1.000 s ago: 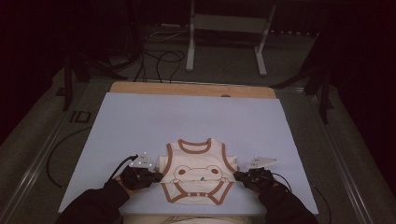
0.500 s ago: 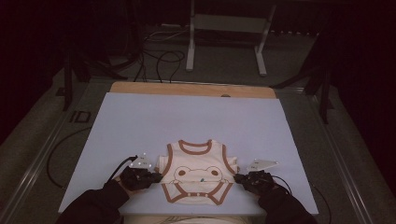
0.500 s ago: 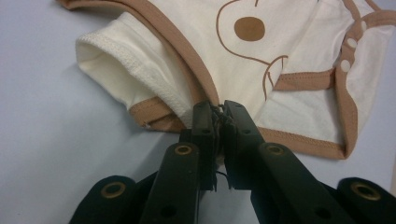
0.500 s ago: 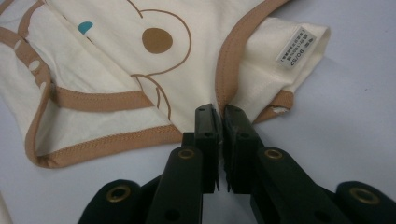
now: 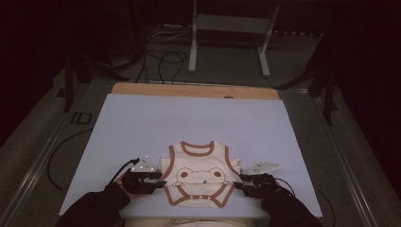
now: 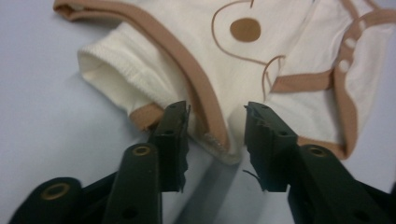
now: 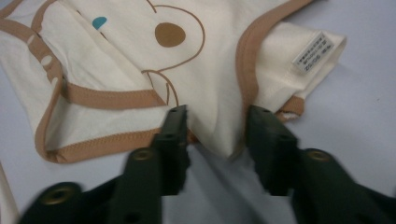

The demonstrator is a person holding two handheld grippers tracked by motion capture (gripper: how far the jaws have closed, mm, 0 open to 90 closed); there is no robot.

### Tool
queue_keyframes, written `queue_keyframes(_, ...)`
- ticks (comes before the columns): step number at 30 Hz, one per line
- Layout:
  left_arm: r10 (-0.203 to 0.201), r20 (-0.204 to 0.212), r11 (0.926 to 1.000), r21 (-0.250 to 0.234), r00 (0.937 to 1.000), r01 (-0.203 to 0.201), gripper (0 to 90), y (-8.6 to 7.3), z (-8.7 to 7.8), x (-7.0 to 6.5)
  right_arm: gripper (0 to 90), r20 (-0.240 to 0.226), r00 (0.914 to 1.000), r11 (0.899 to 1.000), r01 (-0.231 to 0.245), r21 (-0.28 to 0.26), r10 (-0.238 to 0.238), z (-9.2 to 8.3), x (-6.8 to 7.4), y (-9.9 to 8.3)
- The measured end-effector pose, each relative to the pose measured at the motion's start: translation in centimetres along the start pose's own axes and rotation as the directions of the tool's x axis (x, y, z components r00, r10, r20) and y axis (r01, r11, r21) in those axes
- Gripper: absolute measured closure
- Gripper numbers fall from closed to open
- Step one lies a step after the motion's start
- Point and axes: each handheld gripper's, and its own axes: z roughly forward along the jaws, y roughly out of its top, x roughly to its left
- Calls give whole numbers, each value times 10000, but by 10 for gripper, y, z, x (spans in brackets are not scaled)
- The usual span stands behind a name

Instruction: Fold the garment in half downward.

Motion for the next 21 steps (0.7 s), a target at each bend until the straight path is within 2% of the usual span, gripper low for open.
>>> queue_keyframes(4,90,268,9999,-112,9996,-87,467,4,-6,1,378,10,10000,9994,87,-333,-87,-5,0,5)
queue_keyframes(8,20,376,9995,-310,9993,-8,363,9,-11,1,249,-14,10000,9980,-13,-635,12,-9,2,11)
queue_keyframes(9,71,456,9994,-345,9989,-55,329,10,-12,1,197,4,10000,9977,67,-679,-67,-10,2,12)
queue_keyframes(10,152,740,9992,-389,9971,-123,273,10,-14,2,168,-45,9999,9969,103,-780,-107,-11,2,13)
queue_keyframes(12,57,868,9984,-561,9962,-9,192,13,-17,3,155,-113,9999,9957,-46,-921,36,-14,1,16)
queue_keyframes(14,188,826,9989,-447,9964,-152,132,15,-19,4,136,-45,10000,9957,18,-925,-23,-16,0,19)
queue_keyframes(16,156,870,9992,-377,9961,-124,23,18,-21,5,132,-3,10000,9942,29,-1072,-29,-19,0,21)
queue_keyframes(17,228,878,9990,-412,9959,-193,0,20,-22,5,132,4,10000,9937,43,-1116,-43,-20,-1,23)
queue_keyframes(21,440,732,9978,-521,9963,-402,0,28,-29,5,108,27,9997,9922,227,-1227,-226,-24,-1,29)
